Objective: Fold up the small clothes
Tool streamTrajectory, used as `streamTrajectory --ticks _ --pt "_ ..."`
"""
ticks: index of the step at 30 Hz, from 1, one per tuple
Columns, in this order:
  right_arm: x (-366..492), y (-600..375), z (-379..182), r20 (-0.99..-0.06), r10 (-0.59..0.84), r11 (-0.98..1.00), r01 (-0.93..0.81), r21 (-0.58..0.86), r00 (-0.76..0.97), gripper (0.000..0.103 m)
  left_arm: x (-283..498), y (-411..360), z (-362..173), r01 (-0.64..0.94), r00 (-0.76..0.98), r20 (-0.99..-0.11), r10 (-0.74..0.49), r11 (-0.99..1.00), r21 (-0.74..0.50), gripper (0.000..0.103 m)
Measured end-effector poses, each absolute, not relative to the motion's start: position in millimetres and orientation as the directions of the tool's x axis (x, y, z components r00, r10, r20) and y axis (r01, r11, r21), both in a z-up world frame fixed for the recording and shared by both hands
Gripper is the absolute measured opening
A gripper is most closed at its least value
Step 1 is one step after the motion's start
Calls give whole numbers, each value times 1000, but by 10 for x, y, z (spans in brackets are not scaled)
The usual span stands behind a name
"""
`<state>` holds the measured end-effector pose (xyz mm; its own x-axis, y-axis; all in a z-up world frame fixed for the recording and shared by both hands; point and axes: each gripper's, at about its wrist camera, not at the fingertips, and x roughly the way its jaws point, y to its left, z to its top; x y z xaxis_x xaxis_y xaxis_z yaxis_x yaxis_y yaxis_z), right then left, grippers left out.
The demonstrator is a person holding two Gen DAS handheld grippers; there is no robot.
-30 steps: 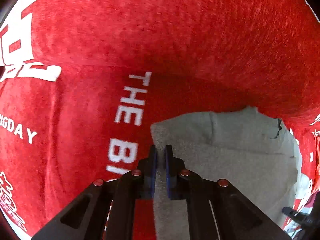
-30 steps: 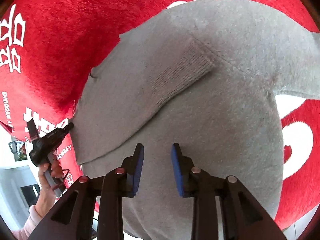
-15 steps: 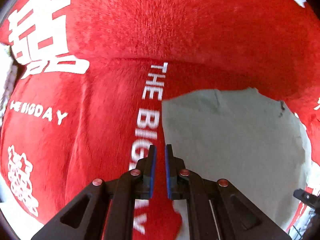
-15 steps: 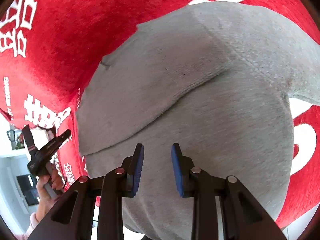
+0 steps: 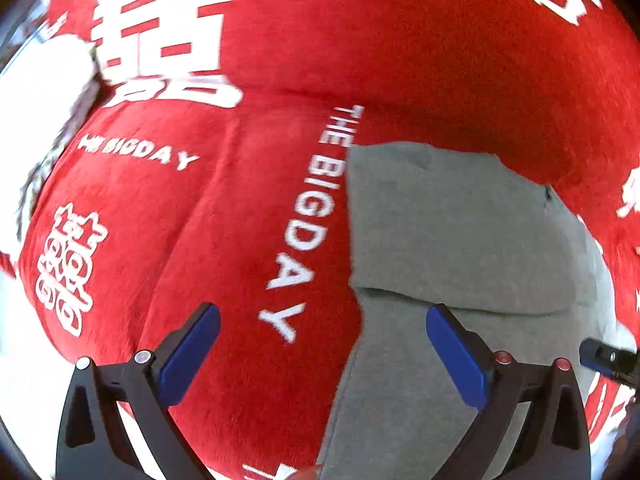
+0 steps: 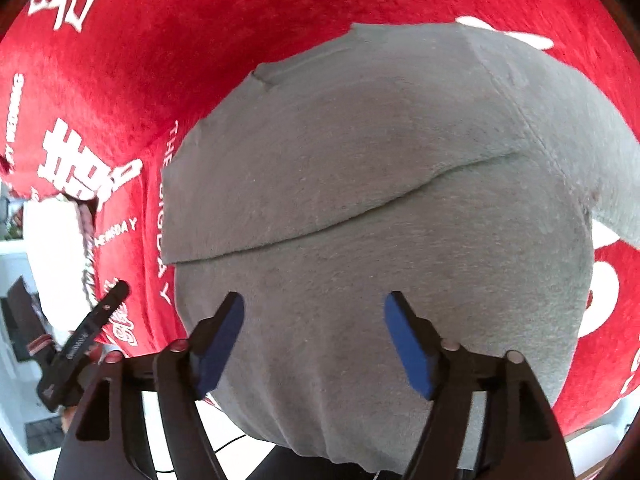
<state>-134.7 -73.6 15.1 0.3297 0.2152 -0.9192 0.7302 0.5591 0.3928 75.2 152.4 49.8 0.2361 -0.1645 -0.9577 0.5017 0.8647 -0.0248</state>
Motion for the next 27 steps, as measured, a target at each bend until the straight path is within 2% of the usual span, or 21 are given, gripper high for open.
streamTrajectory --ticks 5,11,21,27 --pt "-1245 -681 101 -937 220 579 737 348 270 79 775 1691 448 471 179 -974 -135 881 -36 103" --pt "-1389 -829 -68 -933 254 451 823 347 254 79 611 1830 538 482 175 -971 -162 874 -59 103" --pt "-1524 -903 -131 -919 277 347 863 367 280 79 501 1755 642 516 190 -962 -199 853 -74 103" --pt "-1555 -907 -170 -914 288 330 866 375 286 79 539 1704 623 484 138 -969 -206 868 -115 103"
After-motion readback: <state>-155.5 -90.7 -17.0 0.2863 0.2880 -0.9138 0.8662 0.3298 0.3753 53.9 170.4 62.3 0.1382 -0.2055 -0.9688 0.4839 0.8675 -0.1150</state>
